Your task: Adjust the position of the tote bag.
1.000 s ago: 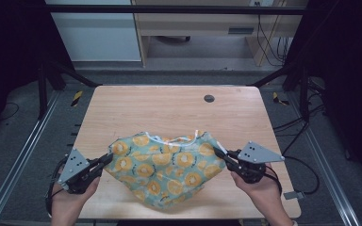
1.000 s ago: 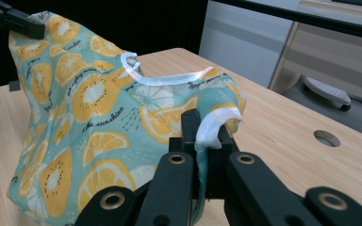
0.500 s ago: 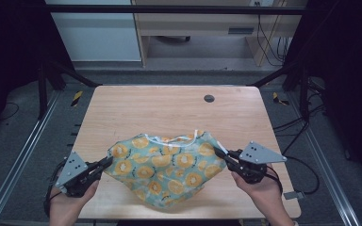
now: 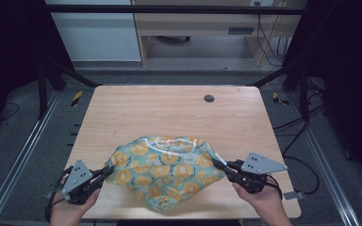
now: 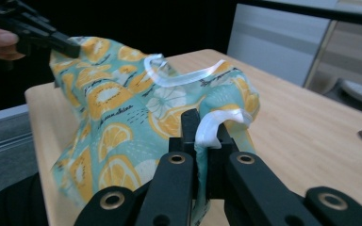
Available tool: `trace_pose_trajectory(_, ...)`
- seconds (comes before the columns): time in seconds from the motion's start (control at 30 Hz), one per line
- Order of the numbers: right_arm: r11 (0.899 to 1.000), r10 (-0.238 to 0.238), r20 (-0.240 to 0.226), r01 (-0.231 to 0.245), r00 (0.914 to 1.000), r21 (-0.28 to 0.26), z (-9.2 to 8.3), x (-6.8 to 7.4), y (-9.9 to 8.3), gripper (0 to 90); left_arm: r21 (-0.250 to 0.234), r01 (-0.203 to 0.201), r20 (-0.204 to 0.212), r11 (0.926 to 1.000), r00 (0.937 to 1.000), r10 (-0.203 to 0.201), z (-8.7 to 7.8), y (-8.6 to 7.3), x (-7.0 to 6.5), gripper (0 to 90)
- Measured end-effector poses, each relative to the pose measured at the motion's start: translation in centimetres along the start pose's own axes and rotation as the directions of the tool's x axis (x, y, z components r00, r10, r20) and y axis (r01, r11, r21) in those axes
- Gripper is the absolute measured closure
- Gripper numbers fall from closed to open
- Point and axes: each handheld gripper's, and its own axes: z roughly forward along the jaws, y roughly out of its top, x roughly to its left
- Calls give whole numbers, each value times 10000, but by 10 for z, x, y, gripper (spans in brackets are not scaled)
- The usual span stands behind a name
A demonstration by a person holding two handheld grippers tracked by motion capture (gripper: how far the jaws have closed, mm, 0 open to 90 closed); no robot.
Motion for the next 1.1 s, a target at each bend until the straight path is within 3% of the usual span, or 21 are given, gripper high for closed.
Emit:
trace_pose_trajectory(0.23, 9986, 185, -741, -147, 9971, 508, 1, 1, -29, 899, 671, -169, 150, 9976, 9998, 159, 15, -11, -6, 900)
trace_pose_trajectory(0.37, 9957, 305, -853, -227, 9959, 902, 6, 2, -40, 899, 1279, -258, 463, 9914, 9987, 200, 25, -17, -9, 900)
trace_pose_trajectory(0.5, 9871, 234, -907, -86, 9956, 1601, 14, 3, -49, 899, 1867, -632, 509, 9804, 9972, 546, 35, -20, -13, 900)
trace_pose_trajectory(0.7, 9729, 313, -871, -104, 9957, 2311, 28, 1, -58, 898, 2427, -684, 582, 9677, 9967, 559, 47, -27, -11, 900)
trace_pose_trajectory(0.8, 9650, 314, -860, -78, 9958, 2620, 36, 1, -62, 897, 2817, -808, 528, 9561, 9962, 686, 56, -31, -8, 900)
trace_pose_trajectory(0.93, 9533, 397, -829, -129, 9958, 3019, 45, 1, -66, 896, 3111, -843, 493, 9466, 9962, 725, 64, -34, -6, 900)
trace_pose_trajectory(1.0, 9441, 401, -797, -117, 9960, 3294, 50, -1, -69, 895, 3228, -953, 453, 9416, 9953, 852, 67, -35, -6, 900)
trace_pose_trajectory(1.1, 9414, 518, -632, -277, 9967, 3361, 54, -3, -70, 892, 3454, -1327, 434, 9290, 9912, 1254, 72, -34, -5, 900)
